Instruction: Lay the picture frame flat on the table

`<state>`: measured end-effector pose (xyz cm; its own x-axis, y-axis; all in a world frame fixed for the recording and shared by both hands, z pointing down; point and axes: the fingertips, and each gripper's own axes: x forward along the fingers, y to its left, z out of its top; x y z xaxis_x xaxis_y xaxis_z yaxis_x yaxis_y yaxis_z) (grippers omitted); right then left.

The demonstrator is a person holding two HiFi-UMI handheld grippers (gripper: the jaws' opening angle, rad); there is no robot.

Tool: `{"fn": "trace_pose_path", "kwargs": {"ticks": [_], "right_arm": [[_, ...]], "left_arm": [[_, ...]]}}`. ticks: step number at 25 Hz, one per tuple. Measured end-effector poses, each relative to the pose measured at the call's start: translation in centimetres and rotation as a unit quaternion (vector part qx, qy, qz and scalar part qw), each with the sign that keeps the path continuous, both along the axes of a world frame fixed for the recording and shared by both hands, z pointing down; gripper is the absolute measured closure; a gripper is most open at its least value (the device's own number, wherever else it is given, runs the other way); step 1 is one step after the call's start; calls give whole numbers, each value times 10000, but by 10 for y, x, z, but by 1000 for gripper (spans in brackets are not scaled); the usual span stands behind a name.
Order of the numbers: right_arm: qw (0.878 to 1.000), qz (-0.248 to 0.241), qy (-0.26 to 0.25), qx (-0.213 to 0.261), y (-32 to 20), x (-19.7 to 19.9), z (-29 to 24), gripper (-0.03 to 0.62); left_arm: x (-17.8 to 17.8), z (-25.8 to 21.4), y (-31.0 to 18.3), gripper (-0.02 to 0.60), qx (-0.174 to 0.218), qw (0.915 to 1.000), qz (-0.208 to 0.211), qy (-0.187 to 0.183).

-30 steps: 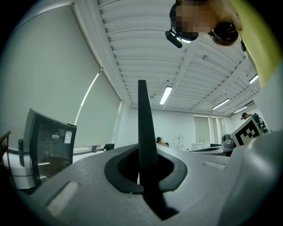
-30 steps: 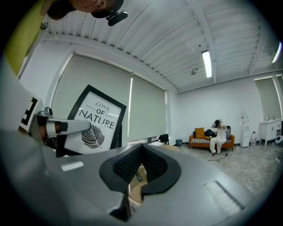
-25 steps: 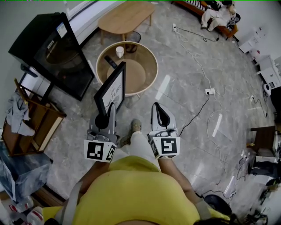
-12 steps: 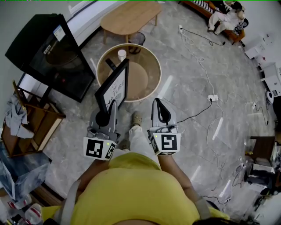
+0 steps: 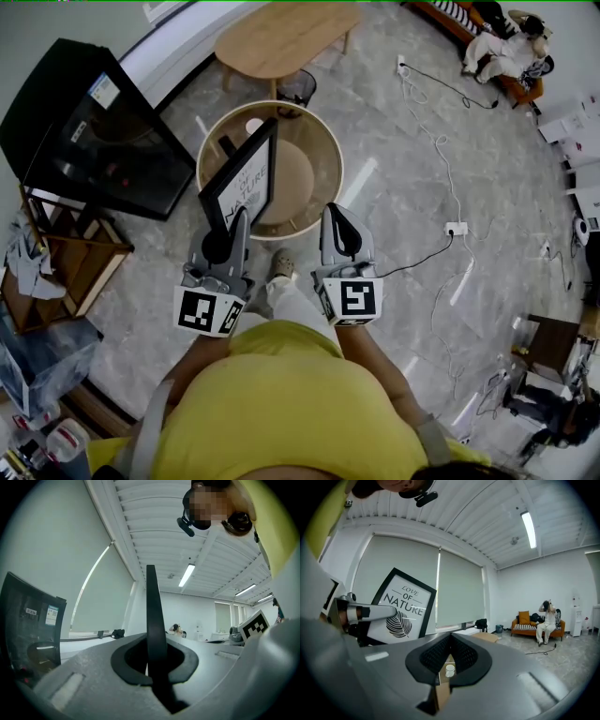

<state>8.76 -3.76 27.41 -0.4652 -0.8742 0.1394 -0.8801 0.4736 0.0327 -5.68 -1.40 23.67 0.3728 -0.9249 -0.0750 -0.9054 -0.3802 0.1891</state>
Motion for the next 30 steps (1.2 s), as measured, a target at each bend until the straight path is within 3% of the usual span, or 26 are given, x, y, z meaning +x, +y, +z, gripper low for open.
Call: {"fn": "trace_pose_path", "kwargs": {"ticks": [7,16,30], "right_arm": [[9997,-187,63,-109,-69,14,17,592],[9990,-297,47,-342,-106,10,35,592],[9948,-676,-83,-754,-136,-36,65,584]], "left_arm": [[14,13,-62,572,-67,9999,-104,90],[14,31,-93,572,-292,9992,-93,265],[6,69,-139,572,-816,9908,806,718]]}}
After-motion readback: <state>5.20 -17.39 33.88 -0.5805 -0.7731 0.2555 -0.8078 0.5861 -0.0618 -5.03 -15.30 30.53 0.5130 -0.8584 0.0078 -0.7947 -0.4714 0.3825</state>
